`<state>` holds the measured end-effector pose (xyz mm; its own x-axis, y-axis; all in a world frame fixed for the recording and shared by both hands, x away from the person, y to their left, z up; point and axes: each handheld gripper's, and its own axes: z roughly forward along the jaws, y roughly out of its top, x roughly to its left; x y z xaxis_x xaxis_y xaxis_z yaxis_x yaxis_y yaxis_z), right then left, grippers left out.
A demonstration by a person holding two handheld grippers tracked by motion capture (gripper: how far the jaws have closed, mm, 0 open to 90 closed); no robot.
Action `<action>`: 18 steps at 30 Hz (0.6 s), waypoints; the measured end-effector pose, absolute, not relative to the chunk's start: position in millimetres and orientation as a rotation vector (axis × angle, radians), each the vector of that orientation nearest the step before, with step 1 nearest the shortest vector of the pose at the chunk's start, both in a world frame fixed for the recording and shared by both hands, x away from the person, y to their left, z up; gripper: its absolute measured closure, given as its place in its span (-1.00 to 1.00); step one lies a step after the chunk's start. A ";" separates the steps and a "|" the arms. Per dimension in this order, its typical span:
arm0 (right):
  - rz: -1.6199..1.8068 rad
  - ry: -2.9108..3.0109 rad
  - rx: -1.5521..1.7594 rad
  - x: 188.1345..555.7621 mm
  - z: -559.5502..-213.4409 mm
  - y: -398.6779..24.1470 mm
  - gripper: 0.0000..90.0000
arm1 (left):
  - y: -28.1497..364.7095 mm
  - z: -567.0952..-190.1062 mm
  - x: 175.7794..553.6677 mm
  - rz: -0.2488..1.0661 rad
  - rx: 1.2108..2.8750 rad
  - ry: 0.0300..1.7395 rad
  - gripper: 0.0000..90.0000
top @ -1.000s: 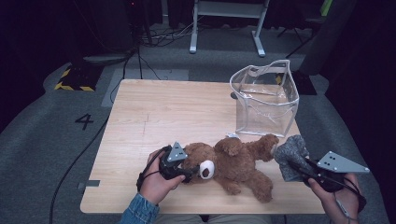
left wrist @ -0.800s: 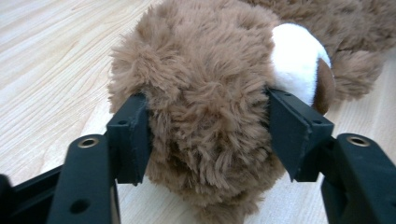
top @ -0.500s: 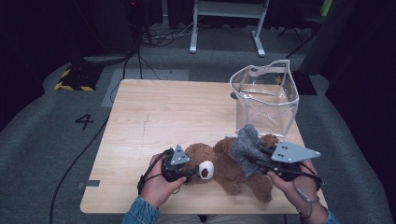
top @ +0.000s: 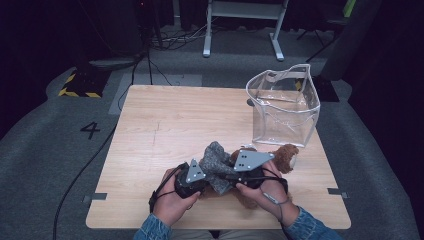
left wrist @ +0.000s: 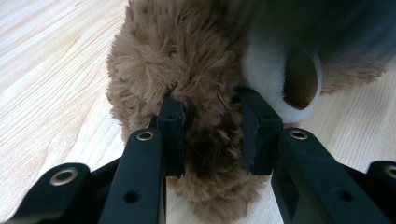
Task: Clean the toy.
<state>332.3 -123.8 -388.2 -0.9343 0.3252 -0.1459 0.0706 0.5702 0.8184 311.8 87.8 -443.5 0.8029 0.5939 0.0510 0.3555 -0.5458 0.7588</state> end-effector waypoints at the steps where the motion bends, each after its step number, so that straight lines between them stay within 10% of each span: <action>1: 1.273 2.542 0.334 335.3 -395.5 -121.2 0.55 | 88.3 -443.3 311.5 0.397 2.203 0.700 0.46; 18: 1.096 2.462 0.555 337.0 -399.5 -200.3 0.57 | 92.3 -446.3 313.1 0.343 2.165 0.705 0.68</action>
